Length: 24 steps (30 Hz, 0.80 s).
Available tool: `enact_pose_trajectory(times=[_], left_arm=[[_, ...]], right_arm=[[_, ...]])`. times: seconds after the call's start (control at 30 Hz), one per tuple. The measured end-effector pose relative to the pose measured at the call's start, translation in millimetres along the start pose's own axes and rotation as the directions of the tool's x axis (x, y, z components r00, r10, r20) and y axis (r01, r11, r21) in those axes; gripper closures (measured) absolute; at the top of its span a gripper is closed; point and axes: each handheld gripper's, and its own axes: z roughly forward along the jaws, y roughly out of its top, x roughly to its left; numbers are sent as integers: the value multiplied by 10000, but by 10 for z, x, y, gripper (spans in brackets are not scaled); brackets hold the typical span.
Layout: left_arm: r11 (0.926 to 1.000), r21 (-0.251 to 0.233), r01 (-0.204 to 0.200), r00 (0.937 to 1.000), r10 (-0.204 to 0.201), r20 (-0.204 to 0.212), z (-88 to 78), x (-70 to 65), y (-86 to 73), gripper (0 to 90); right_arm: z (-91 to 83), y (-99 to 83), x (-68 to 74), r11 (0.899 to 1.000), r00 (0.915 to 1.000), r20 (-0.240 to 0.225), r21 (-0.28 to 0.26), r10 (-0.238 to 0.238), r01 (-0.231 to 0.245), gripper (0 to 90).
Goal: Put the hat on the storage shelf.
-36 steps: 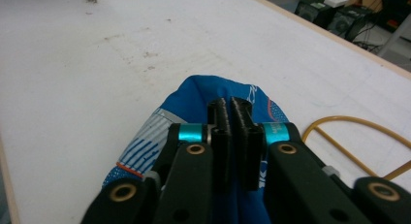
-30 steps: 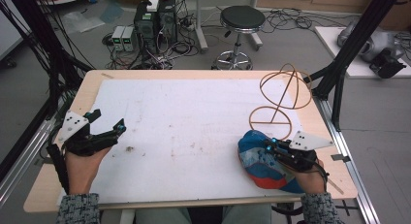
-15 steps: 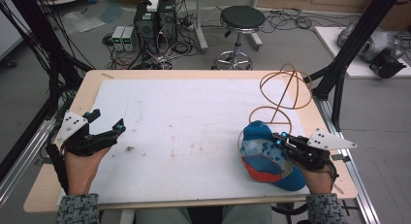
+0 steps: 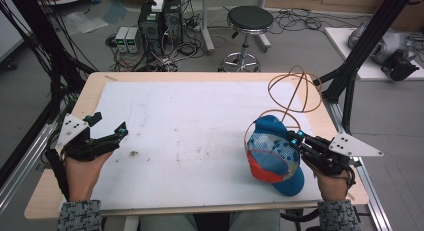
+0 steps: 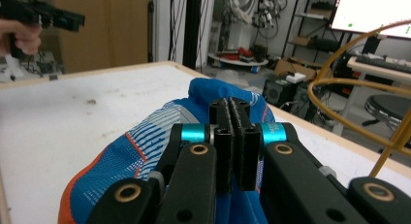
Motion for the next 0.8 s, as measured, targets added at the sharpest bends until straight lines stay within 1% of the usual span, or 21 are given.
enact_pose_trajectory(times=[0.1,0.17,0.2,0.33,0.37,0.4,0.43,0.5,0.63,0.67,0.7,0.73,0.77,0.8], left_arm=[[10000,-42,20,10000,-20,-32,-8,5,5,147],[10000,-39,9,10000,-9,-30,-10,9,6,147],[10000,-35,23,10000,-23,-36,-10,10,5,147],[10000,-33,33,10000,-33,-20,-14,12,7,147],[10000,-39,27,10000,-27,-20,-17,13,9,147],[10000,-55,29,10000,-29,-28,-20,14,12,147],[10000,-51,17,10000,-17,-38,-23,16,14,147],[9999,-83,81,10000,-81,-30,-29,14,14,147],[9999,-98,41,10000,-41,5,-32,2,23,147],[9999,-109,38,10000,-38,23,-32,0,25,147],[9999,-108,19,10000,-19,27,-33,-1,26,147],[9999,-113,22,10000,-22,18,-34,-3,27,147],[9999,-110,21,10000,-21,14,-36,0,28,147],[9999,-126,56,10000,-56,10,-38,1,29,147]], right_arm=[[-14,31,8,9999,10000,-43,-144,46,-47,888],[-29,69,16,9996,10000,-38,-298,-22,21,888],[-39,81,25,9995,10000,-71,-311,56,-58,888],[-86,154,34,9979,10000,-16,-652,15,-16,888],[-102,173,36,9973,10000,-44,-728,80,-83,888],[-130,210,34,9958,9999,-1,-915,104,-103,888],[-130,210,34,9958,9999,-1,-915,104,-103,888],[-177,268,28,9944,9999,103,-1058,78,-66,888],[-243,326,22,9919,9996,266,-1266,104,-69,888],[-281,358,12,9906,9991,404,-1366,140,-84,888],[-281,358,12,9906,9991,404,-1366,140,-84,888],[-301,375,-3,9895,9990,438,-1448,107,-43,888],[-339,412,-22,9872,9982,574,-1594,171,-78,888],[-358,430,-30,9865,9979,622,-1633,193,-89,888]])
